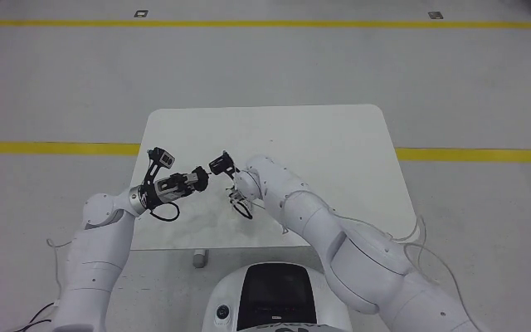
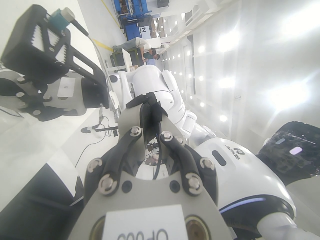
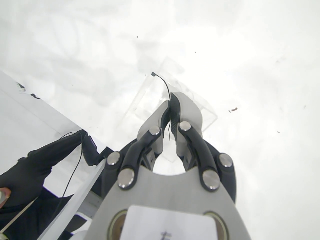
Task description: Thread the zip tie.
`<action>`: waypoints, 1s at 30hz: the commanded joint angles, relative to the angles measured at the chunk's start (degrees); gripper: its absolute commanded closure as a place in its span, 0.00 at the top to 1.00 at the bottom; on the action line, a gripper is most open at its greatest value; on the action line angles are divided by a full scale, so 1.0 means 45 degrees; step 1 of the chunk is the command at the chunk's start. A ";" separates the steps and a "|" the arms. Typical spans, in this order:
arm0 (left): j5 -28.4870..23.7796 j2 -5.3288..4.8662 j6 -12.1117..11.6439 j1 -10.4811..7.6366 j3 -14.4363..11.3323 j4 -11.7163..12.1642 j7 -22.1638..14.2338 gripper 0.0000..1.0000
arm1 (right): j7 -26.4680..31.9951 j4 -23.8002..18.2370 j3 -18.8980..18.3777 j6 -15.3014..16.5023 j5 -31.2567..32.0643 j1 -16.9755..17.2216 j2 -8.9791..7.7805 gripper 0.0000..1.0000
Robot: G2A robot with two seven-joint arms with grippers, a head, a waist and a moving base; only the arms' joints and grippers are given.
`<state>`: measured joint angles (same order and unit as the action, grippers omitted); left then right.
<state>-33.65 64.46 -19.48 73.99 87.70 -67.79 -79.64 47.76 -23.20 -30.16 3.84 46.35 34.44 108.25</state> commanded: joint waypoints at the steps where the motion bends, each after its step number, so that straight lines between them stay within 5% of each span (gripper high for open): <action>1: 0.0000 0.0000 0.0000 0.0000 0.0000 0.0000 0.0000 0.00 | -0.0076 -0.0244 -0.0213 0.0143 -0.0065 0.0071 -0.0184 0.00; 10: 0.0000 0.0000 0.0000 0.0000 0.0000 0.0000 0.0000 0.00 | -0.0670 -0.2183 -0.1560 0.0666 -0.0231 0.0920 -0.1323 0.00; 21: 0.0000 0.0000 0.0000 0.0000 0.0000 0.0000 0.0000 0.00 | -0.0100 -0.7015 -0.4404 0.1200 -0.0095 0.3738 -0.3195 0.00; 30: 0.0000 0.0000 0.0000 0.0000 0.0000 0.0000 0.0000 0.00 | 0.0163 -0.7573 -0.4672 0.1125 -0.0084 0.4078 -0.3346 0.00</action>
<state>-33.65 64.46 -19.48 73.99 87.70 -67.79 -79.64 48.50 -57.27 -51.18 8.90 45.98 52.79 93.19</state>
